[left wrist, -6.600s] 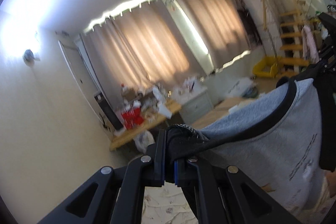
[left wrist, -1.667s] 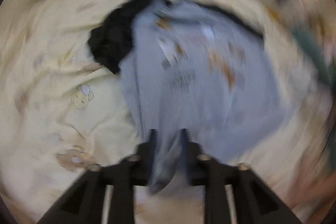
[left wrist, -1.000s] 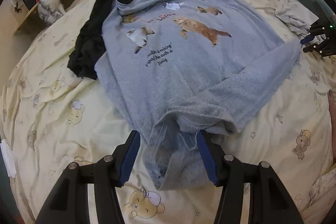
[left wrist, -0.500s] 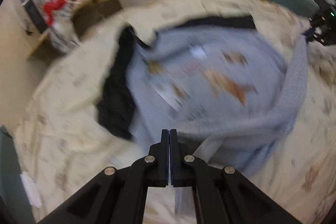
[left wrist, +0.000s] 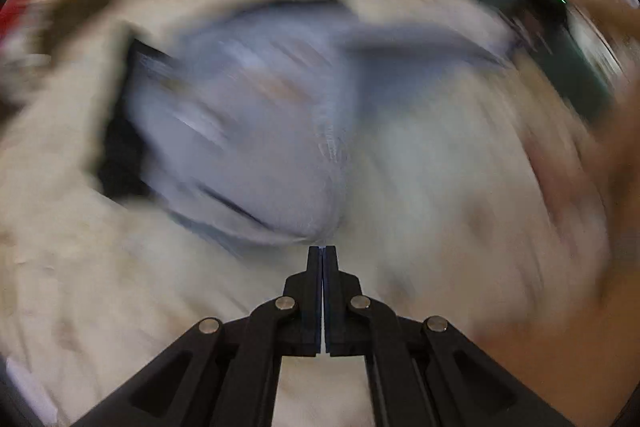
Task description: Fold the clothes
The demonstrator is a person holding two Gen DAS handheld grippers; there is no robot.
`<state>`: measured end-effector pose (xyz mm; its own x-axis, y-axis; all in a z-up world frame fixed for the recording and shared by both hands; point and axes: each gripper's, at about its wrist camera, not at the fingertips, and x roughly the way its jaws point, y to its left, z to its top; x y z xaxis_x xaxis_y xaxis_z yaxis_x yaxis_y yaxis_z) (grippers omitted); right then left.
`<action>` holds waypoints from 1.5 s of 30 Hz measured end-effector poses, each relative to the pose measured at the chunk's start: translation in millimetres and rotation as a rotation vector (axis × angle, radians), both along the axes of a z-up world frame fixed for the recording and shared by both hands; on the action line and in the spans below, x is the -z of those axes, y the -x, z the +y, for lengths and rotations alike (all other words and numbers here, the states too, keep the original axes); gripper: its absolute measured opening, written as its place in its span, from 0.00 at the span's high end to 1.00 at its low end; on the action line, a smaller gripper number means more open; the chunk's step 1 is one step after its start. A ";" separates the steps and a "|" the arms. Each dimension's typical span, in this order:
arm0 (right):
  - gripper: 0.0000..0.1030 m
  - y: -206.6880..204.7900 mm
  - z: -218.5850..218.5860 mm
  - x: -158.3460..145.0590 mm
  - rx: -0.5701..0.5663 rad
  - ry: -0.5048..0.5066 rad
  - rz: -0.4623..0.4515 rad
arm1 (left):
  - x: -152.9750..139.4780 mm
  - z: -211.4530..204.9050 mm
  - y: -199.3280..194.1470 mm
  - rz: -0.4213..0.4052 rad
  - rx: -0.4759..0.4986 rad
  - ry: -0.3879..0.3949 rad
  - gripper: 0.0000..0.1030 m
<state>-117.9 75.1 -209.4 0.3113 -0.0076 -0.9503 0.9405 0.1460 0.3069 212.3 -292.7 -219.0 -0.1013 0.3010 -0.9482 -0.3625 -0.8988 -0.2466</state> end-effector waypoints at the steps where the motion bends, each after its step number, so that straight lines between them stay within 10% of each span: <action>1: 0.89 -15.2 10.0 19.1 -0.039 -0.058 -0.010 | 11.0 8.8 -16.4 -0.061 0.041 -0.007 1.00; 3: 0.88 -30.2 27.0 51.2 -0.067 -0.159 -0.036 | 27.7 18.7 -41.4 -0.145 0.078 0.001 1.00; 7: 0.88 -18.3 36.5 67.8 0.040 -0.155 -0.030 | 38.0 -15.6 -36.4 -0.165 -0.178 -0.002 0.93; 9: 0.87 2.6 29.8 60.3 0.161 -0.102 -0.035 | 38.6 -38.7 -19.7 -0.126 -0.376 -0.022 0.57; 12: 0.76 39.7 17.6 47.6 0.366 0.002 -0.014 | 47.9 -63.5 6.3 -0.047 -0.624 -0.040 0.31; 14: 0.61 62.3 8.4 40.1 0.490 0.069 0.001 | 57.9 -74.5 18.5 -0.016 -0.747 -0.053 0.31; 17: 0.00 83.7 3.7 38.4 0.655 0.159 0.024 | 73.3 -87.2 33.0 0.036 -0.897 -0.061 0.31; 23: 0.00 95.6 15.8 57.5 0.916 0.227 0.023 | 77.0 -96.2 49.8 0.147 -0.946 -0.187 0.33; 26: 0.00 107.1 30.8 63.6 1.036 0.243 0.022 | 69.7 -87.2 56.8 0.187 -0.913 -0.143 0.98; 39: 0.12 78.6 33.2 134.6 1.126 0.062 -0.207 | -40.9 -76.7 -28.0 0.307 -0.960 -0.251 0.99; 41: 0.39 72.4 30.5 142.1 1.160 0.057 -0.228 | -62.9 -82.5 -51.0 0.348 -1.009 -0.267 0.99; 42: 0.74 69.6 31.4 143.7 1.182 0.074 -0.248 | -71.3 -86.9 -62.8 0.367 -1.046 -0.270 0.99; 43: 0.89 66.8 33.7 145.4 1.218 0.085 -0.267 | -73.4 -91.6 -70.5 0.373 -1.080 -0.272 0.99; 45: 0.90 62.5 36.1 140.4 1.275 0.122 -0.294 | -74.7 -101.0 -84.2 0.380 -1.147 -0.278 0.99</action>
